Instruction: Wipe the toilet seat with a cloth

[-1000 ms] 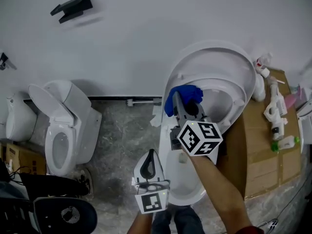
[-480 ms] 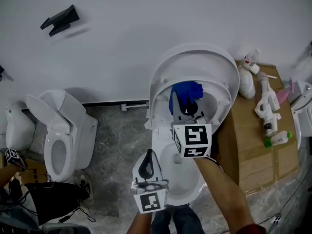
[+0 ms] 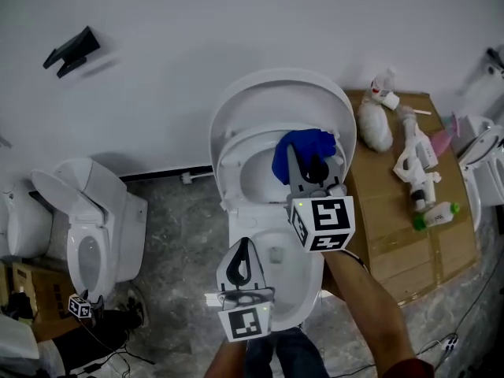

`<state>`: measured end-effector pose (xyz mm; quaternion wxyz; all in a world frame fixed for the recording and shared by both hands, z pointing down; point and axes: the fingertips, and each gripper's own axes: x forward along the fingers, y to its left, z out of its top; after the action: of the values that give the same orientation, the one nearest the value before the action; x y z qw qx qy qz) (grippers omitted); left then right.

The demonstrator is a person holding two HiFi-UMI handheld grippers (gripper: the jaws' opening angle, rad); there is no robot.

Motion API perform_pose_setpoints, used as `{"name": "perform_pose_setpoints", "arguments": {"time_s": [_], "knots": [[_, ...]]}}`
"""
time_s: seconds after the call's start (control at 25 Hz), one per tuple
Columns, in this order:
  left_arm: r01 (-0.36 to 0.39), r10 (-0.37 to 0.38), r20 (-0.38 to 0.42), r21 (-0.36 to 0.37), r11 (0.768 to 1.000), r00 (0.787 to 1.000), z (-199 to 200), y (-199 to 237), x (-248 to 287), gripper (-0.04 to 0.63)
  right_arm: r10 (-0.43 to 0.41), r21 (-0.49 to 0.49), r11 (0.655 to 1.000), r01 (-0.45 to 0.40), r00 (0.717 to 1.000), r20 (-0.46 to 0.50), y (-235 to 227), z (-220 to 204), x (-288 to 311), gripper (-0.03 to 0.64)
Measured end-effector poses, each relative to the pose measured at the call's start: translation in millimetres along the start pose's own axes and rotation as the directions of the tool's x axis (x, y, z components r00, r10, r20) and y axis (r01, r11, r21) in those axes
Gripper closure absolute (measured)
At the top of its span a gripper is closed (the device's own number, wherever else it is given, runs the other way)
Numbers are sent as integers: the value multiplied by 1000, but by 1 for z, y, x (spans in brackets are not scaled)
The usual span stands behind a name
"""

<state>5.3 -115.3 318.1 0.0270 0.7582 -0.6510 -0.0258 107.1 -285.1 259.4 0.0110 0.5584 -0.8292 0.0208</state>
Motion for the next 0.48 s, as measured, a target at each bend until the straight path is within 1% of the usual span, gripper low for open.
{"name": "perform_pose_setpoints", "arguments": {"time_s": [0.24, 0.48], "knots": [[24, -24, 1, 7, 1000, 1000, -4, -21, 10, 580, -26, 11, 1000, 26, 1000, -5, -34, -11, -17, 563], [36, -36, -20, 4, 999, 999, -16, -34, 13, 580, -53, 82, 995, 53, 999, -13, -61, -29, -35, 563]]}}
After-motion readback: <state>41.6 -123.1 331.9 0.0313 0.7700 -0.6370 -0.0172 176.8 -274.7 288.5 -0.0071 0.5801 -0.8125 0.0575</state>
